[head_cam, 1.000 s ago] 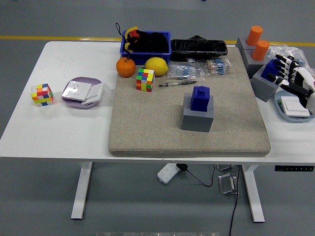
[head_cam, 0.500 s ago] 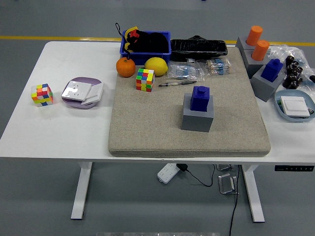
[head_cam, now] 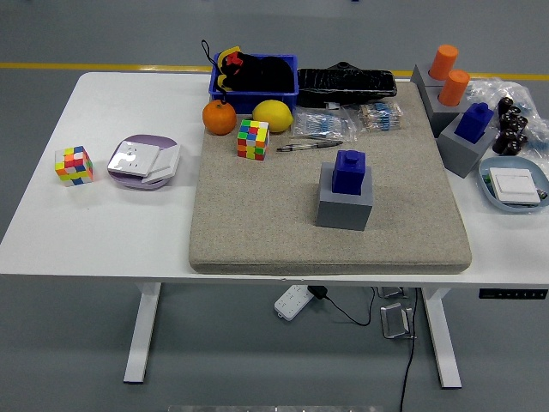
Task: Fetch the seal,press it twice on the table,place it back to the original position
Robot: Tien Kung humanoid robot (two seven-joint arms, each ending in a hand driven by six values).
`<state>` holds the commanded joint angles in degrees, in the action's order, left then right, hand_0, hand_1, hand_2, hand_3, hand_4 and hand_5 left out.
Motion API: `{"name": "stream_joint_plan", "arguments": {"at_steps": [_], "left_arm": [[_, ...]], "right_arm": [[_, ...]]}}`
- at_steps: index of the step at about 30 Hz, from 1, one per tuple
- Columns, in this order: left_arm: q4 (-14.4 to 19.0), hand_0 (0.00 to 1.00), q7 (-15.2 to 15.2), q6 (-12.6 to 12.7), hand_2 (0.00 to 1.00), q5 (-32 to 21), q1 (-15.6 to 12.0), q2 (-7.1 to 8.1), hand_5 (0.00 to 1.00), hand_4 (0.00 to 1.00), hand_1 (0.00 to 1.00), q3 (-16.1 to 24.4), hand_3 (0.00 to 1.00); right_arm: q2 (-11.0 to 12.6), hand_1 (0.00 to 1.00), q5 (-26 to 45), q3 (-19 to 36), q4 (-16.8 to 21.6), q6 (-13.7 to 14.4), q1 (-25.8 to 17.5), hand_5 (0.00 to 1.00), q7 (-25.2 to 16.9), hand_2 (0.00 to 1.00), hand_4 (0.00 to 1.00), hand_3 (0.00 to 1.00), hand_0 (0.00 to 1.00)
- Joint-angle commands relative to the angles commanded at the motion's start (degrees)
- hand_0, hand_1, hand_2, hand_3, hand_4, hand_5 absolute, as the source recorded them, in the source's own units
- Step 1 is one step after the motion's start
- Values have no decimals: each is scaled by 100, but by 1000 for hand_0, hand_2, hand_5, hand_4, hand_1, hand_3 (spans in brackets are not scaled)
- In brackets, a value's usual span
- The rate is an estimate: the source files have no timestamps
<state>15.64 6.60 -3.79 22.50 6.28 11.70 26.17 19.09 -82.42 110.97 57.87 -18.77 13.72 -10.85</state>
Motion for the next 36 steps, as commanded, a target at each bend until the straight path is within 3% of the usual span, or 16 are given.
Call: {"name": "stream_joint_plan", "arguments": {"at_steps": [9, 36], "left_arm": [[3, 814, 11, 8, 790, -21, 8, 12, 395, 792, 817, -81, 838], [-24, 808, 31, 40, 789, -39, 1, 2, 394, 786, 816, -6, 838]], "right_arm": [[-43, 813, 47, 363, 178, -5, -145, 327, 80, 767, 998, 810, 886], [-59, 783, 103, 684, 426, -16, -337, 299, 137, 730, 960, 778, 868]]}}
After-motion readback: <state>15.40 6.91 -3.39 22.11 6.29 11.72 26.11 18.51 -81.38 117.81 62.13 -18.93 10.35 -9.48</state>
